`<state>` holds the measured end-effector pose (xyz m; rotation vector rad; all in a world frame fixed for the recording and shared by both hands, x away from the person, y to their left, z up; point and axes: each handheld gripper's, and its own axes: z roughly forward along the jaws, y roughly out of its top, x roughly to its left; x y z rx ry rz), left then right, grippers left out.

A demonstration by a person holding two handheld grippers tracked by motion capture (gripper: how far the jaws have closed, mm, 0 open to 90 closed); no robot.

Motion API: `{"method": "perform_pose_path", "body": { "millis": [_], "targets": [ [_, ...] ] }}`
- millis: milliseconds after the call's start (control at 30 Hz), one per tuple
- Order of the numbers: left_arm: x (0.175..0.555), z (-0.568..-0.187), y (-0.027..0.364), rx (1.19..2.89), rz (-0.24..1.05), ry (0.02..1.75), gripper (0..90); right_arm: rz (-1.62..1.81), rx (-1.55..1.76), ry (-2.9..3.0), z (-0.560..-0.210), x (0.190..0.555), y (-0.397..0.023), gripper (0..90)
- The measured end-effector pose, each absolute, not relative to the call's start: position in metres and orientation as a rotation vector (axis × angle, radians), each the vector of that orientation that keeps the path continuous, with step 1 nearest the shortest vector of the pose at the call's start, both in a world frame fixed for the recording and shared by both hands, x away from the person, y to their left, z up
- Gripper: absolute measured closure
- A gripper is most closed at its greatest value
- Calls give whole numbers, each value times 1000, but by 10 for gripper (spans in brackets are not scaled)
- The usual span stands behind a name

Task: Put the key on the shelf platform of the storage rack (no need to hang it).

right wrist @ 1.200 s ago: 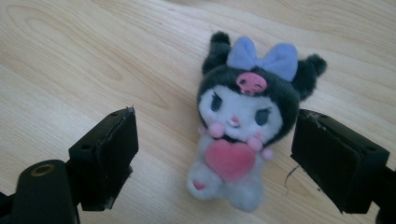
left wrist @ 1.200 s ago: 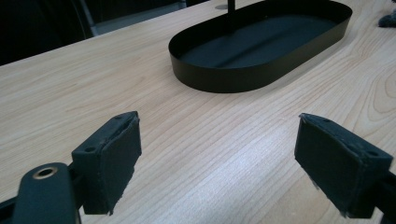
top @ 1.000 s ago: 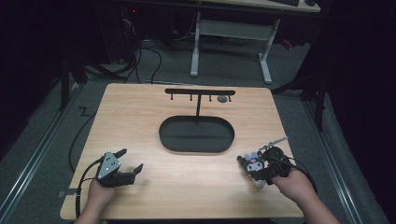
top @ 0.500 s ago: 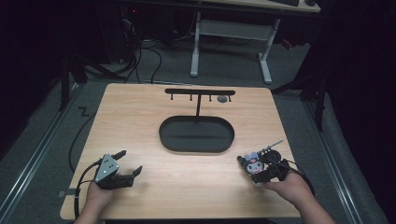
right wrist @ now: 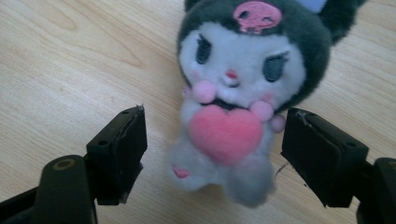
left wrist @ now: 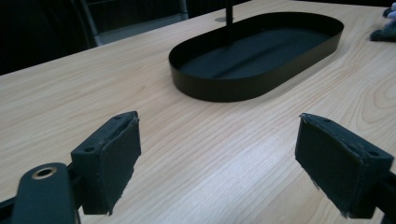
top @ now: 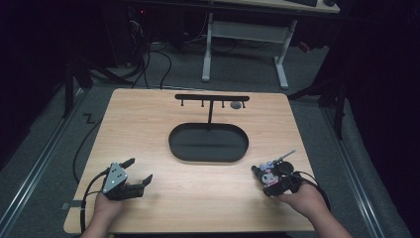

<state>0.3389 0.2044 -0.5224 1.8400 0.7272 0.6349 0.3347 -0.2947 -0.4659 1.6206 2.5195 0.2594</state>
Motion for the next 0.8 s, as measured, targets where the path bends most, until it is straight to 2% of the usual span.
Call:
{"method": "perform_pose_path", "body": {
  "millis": [367, 500, 800],
  "targets": [
    [348, -523, 194, 1867, 629, 707, 150, 240, 1634, 2506, -472, 337, -290, 239],
    [344, -523, 198, 1867, 625, 708, 150, 229, 1663, 2510, -476, 338, -293, 324],
    [343, -523, 202, 1853, 616, 721, 150, 216, 1685, 2536, -481, 340, -292, 361]
  ]
}}
